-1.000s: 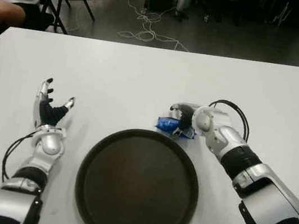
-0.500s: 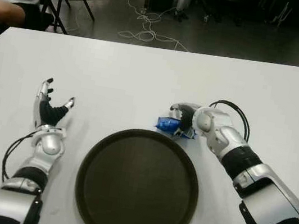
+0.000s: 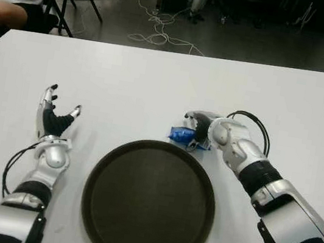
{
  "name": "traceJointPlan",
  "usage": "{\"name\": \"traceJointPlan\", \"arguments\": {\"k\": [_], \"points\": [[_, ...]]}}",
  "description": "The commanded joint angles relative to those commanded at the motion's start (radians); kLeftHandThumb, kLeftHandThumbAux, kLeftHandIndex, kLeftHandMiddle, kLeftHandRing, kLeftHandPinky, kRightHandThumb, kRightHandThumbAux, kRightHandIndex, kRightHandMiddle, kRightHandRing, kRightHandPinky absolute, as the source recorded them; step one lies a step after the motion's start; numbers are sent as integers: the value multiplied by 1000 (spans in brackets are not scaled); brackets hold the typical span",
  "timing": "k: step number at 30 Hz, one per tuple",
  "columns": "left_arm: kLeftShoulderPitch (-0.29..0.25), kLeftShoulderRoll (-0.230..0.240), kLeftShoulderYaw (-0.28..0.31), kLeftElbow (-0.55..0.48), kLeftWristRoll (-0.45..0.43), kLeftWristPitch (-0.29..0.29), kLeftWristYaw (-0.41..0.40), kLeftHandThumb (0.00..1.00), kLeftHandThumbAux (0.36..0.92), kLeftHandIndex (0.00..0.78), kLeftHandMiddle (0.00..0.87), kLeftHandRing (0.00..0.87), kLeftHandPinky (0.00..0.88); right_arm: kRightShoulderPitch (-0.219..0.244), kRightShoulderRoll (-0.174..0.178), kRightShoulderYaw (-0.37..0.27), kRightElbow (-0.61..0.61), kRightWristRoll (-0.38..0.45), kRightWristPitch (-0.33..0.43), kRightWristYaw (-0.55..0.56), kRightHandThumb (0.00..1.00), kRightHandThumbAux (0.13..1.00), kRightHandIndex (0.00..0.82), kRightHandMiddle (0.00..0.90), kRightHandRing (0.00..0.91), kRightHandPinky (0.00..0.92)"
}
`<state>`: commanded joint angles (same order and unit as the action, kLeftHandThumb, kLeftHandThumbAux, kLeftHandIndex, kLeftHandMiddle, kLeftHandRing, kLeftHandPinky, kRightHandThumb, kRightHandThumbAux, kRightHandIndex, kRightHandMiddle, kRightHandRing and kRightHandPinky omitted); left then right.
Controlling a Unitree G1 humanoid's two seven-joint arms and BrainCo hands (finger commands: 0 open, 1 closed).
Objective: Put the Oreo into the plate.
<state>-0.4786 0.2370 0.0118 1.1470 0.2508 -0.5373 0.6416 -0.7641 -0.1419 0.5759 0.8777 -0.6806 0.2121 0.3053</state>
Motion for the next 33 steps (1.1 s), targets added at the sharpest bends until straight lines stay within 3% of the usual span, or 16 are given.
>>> {"name": "traceJointPlan", "arguments": {"k": [11, 13, 19, 22, 24, 26, 28, 33], "points": [[-2, 1, 2, 1, -4, 10, -6, 270, 775, 116, 123, 158, 240, 20, 10, -35, -15, 16, 7, -75, 0, 889, 153, 197, 181, 96], [-2, 1, 1, 0, -3, 13, -7, 257, 769, 112, 111, 146, 231, 21, 16, -43, -9, 21, 13, -94, 0, 893, 168, 210, 207, 135], [-2, 2, 0, -1, -3, 17, -9, 233, 772, 105, 101, 132, 205, 31, 32, -79, 2, 47, 15, -169, 0, 918, 262, 358, 362, 333], [-2, 0, 4, -1, -8, 16, -12, 232, 776, 107, 102, 133, 207, 33, 40, -93, 16, 53, 11, -212, 0, 926, 307, 372, 373, 347], [-2, -1, 6, -1, -12, 16, -17, 233, 773, 105, 98, 125, 195, 33, 45, -99, 31, 58, 5, -240, 3, 935, 364, 469, 476, 449], [-2, -3, 8, -2, -15, 16, -20, 238, 771, 103, 93, 116, 180, 31, 48, -102, 49, 63, -5, -264, 39, 936, 414, 551, 557, 523], [-2, -3, 9, -2, -16, 15, -22, 243, 771, 103, 92, 112, 175, 28, 50, -104, 64, 67, -13, -280, 90, 928, 445, 583, 580, 546], [-1, -2, 10, -3, -16, 11, -22, 263, 772, 108, 93, 123, 218, 23, 59, -113, 100, 73, -33, -325, 247, 885, 523, 622, 578, 609]]}}
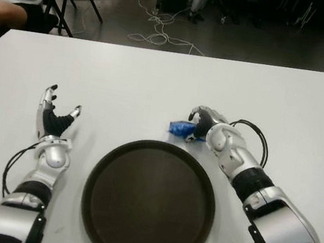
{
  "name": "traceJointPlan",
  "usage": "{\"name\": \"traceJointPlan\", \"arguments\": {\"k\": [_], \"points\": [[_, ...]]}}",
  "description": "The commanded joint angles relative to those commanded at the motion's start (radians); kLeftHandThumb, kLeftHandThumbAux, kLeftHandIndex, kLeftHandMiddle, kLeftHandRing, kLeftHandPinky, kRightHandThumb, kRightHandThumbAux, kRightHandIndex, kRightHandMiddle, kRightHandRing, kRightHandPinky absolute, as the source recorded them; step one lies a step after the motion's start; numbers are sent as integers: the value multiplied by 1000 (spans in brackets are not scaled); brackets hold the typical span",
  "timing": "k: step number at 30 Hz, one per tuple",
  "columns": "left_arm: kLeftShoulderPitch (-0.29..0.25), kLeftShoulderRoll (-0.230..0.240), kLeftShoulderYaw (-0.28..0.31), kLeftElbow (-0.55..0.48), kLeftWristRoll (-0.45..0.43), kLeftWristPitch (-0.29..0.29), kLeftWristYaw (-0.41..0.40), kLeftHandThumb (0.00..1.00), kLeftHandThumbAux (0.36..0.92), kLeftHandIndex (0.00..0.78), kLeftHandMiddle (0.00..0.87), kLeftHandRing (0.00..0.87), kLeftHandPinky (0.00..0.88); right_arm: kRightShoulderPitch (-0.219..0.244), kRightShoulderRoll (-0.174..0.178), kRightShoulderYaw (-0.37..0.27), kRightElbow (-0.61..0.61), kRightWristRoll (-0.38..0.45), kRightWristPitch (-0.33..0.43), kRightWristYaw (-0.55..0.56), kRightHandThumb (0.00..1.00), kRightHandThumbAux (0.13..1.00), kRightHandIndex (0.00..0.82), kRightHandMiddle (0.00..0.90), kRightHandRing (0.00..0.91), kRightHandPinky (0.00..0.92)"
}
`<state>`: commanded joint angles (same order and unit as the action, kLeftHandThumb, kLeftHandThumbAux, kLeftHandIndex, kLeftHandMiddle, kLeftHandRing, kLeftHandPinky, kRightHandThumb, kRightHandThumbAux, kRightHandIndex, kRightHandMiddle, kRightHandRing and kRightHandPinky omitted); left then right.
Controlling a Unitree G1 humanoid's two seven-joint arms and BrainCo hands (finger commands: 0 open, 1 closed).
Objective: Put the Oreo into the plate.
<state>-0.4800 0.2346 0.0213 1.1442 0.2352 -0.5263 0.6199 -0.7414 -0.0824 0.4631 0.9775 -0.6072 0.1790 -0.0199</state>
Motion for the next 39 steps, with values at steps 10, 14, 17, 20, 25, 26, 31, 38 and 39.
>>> {"name": "traceJointPlan", "arguments": {"k": [10, 14, 17, 20, 25, 26, 31, 38, 39], "points": [[-3, 2, -2, 6, 5, -1, 8, 263, 779, 112, 106, 141, 233, -6, 7, -15, 32, 28, -29, -8, 399, 812, 639, 747, 750, 760], [-4, 1, -1, 7, 4, -3, 9, 278, 785, 112, 103, 140, 243, -9, 7, -15, 36, 37, -31, 2, 408, 808, 652, 763, 768, 777], [-3, 0, -2, 5, 5, -5, 10, 282, 785, 112, 106, 146, 255, -9, 7, -15, 36, 40, -33, 6, 413, 807, 659, 768, 776, 782], [-3, 0, -2, 4, 5, -6, 7, 284, 781, 113, 104, 144, 252, -8, 4, -14, 33, 41, -39, 13, 415, 810, 663, 773, 781, 784], [-3, 0, -2, 4, 4, -8, 5, 298, 782, 124, 100, 128, 205, -6, 0, -11, 23, 40, -45, 21, 419, 817, 654, 767, 776, 778], [-3, 0, -2, 4, 3, -8, 4, 297, 778, 123, 96, 122, 194, -5, -1, -11, 21, 40, -46, 23, 418, 818, 656, 768, 779, 781], [-2, 0, -1, 4, 2, -1, 1, 264, 766, 112, 89, 112, 180, -4, -7, -8, 13, 39, -53, 41, 412, 823, 656, 772, 780, 779], [0, -1, -3, 1, 5, 4, 4, 224, 768, 106, 97, 118, 175, 0, -9, -9, -2, 40, -45, 57, 621, 753, 490, 755, 759, 753], [0, -1, -3, 0, 5, 5, 5, 222, 768, 105, 98, 119, 176, 2, -10, -10, -6, 40, -45, 57, 637, 748, 479, 755, 758, 752]]}}
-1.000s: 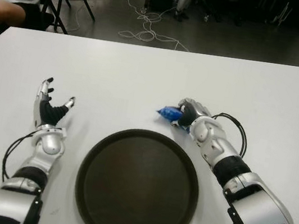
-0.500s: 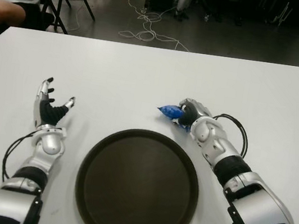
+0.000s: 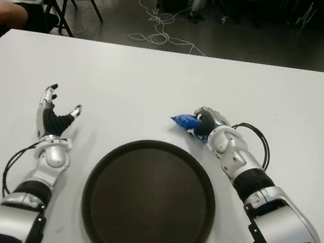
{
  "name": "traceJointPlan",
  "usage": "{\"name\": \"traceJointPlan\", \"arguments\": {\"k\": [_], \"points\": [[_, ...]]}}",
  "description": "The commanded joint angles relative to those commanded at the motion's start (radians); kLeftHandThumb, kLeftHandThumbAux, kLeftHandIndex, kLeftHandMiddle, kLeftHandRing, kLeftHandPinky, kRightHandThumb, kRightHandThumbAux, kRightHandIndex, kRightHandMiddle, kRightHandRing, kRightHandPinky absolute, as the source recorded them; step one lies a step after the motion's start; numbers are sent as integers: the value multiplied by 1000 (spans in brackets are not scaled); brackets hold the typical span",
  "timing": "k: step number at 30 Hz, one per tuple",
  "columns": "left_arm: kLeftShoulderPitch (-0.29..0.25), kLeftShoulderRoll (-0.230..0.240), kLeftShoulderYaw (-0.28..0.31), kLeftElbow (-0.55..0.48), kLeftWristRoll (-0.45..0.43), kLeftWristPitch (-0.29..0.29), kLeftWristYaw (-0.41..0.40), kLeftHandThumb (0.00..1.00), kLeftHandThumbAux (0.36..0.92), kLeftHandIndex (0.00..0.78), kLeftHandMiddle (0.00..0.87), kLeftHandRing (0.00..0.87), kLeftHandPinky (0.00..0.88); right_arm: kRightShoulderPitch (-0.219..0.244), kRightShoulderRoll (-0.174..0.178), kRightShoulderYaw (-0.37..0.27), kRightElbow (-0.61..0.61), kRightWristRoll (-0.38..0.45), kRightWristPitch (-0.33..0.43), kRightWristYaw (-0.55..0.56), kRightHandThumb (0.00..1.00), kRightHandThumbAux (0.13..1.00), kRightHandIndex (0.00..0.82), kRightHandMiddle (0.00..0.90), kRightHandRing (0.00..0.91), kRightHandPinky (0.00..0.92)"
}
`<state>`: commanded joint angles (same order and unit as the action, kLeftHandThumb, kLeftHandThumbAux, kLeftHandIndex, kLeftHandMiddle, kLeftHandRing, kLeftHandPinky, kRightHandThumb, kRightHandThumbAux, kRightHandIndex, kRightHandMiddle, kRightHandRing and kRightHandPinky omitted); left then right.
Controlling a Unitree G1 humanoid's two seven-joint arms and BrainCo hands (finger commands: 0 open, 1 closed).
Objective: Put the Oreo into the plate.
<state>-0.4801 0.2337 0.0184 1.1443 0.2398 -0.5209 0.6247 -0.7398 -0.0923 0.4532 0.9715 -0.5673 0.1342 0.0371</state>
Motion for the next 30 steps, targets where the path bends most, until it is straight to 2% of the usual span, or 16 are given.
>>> {"name": "traceJointPlan", "arguments": {"k": [5, 18, 23, 30], "points": [[0, 1, 0, -1, 1, 3, 2, 216, 774, 109, 105, 131, 206, 7, -2, 0, -13, -1, -1, 0, 690, 730, 442, 753, 758, 749], [3, 5, -3, -1, 5, -10, -2, 256, 770, 111, 102, 147, 262, 15, -6, -7, -20, 4, -21, -14, 694, 732, 435, 744, 753, 743], [3, 4, -3, 0, 4, -15, -2, 271, 775, 112, 113, 156, 266, 26, -10, -34, -25, 34, -73, -27, 692, 733, 435, 747, 754, 744], [3, 3, -4, -2, 7, -5, 3, 242, 766, 104, 102, 135, 212, 42, -21, -62, -42, 71, -150, -40, 688, 735, 436, 760, 770, 752]]}}
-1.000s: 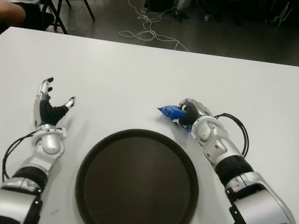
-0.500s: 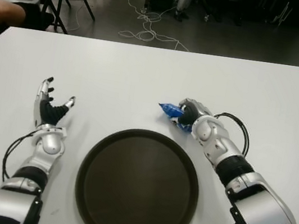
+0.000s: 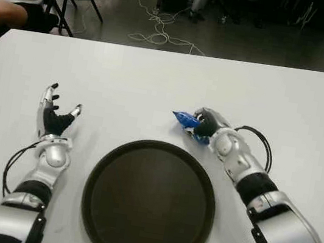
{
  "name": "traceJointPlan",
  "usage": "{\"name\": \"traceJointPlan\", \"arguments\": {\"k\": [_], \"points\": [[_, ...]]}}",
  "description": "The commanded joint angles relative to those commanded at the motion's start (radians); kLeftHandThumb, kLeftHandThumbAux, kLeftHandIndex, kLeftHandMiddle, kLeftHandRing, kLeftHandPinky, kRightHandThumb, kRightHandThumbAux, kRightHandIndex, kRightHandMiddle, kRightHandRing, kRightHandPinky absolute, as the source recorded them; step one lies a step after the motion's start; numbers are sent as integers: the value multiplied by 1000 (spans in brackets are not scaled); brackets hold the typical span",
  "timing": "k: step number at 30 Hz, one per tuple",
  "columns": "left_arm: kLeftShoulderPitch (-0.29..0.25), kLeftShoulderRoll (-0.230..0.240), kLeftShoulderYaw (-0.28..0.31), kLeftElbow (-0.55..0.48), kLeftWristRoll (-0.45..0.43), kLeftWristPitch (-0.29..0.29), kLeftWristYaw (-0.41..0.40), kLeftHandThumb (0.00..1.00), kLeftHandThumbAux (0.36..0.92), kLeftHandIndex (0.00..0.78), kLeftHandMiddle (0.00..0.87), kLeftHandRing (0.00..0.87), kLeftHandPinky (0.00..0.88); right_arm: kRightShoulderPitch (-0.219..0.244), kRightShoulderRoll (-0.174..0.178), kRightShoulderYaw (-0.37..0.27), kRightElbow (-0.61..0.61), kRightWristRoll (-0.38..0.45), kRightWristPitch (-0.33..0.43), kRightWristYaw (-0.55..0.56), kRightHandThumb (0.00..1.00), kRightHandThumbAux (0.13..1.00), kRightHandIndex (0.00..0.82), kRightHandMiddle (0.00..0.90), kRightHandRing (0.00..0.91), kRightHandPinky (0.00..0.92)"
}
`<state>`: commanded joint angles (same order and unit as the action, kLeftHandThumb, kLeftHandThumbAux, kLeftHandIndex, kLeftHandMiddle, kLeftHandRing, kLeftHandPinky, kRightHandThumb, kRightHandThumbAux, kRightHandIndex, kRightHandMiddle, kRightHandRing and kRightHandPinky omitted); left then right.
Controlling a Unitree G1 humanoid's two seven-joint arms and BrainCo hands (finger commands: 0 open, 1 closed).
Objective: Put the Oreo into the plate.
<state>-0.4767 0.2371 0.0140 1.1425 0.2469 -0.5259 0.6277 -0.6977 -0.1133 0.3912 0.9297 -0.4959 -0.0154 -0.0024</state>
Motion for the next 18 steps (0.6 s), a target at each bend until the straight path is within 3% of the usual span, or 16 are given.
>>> {"name": "traceJointPlan", "arguments": {"k": [7, 18], "points": [[-1, 1, -3, 0, 4, 9, 4, 236, 773, 109, 113, 139, 198, 30, -21, -35, -67, 42, -71, 9, 689, 735, 435, 780, 773, 744], [0, 3, -6, -2, 9, 7, 9, 235, 777, 109, 118, 166, 272, 82, -24, -96, -142, 109, -136, 9, 692, 732, 436, 792, 786, 768]]}}
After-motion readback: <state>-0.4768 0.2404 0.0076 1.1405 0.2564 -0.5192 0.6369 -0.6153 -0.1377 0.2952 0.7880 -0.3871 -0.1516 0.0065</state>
